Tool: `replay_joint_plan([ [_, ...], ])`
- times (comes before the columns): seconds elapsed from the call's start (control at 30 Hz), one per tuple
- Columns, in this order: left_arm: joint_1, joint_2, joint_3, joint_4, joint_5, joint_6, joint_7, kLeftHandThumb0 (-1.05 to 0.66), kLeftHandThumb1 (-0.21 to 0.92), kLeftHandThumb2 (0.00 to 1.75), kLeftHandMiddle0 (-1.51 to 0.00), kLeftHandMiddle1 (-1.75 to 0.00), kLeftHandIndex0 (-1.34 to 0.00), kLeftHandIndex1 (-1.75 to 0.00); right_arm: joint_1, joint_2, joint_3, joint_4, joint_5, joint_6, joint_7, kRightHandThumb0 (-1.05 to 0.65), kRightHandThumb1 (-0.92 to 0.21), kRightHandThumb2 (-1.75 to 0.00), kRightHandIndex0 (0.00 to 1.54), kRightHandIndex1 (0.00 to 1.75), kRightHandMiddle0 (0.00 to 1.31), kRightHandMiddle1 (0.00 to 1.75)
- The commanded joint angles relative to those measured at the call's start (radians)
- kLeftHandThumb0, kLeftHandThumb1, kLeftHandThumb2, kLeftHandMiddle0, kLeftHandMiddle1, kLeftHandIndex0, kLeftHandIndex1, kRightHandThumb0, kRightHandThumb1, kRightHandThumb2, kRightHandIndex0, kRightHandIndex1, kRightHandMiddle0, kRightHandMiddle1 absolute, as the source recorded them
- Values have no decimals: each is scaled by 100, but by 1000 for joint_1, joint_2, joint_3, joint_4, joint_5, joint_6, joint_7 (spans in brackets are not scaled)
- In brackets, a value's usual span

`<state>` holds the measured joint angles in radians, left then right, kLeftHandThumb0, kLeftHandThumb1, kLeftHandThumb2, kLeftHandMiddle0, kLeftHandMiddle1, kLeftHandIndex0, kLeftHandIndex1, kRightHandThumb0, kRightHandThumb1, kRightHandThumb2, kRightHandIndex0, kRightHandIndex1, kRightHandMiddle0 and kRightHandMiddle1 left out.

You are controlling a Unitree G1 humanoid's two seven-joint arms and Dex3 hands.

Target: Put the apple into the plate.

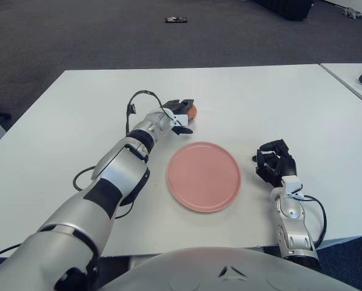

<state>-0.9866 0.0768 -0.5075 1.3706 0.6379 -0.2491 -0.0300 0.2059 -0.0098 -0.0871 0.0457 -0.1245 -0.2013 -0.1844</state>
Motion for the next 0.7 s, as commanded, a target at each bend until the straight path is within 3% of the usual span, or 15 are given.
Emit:
replay_joint_plan([
  [0.0, 12, 4, 10, 7, -3, 2, -5, -97, 68, 51, 0, 0, 0, 0, 4, 0, 0, 17, 6, 28, 7, -37, -73, -79, 60, 123, 31, 175],
  [0.67, 0, -12, 24, 9, 0, 25, -42, -93, 69, 50, 0, 0, 0, 0, 18, 1, 1, 8, -6, 18, -5, -37, -74, -78, 60, 124, 30, 175],
])
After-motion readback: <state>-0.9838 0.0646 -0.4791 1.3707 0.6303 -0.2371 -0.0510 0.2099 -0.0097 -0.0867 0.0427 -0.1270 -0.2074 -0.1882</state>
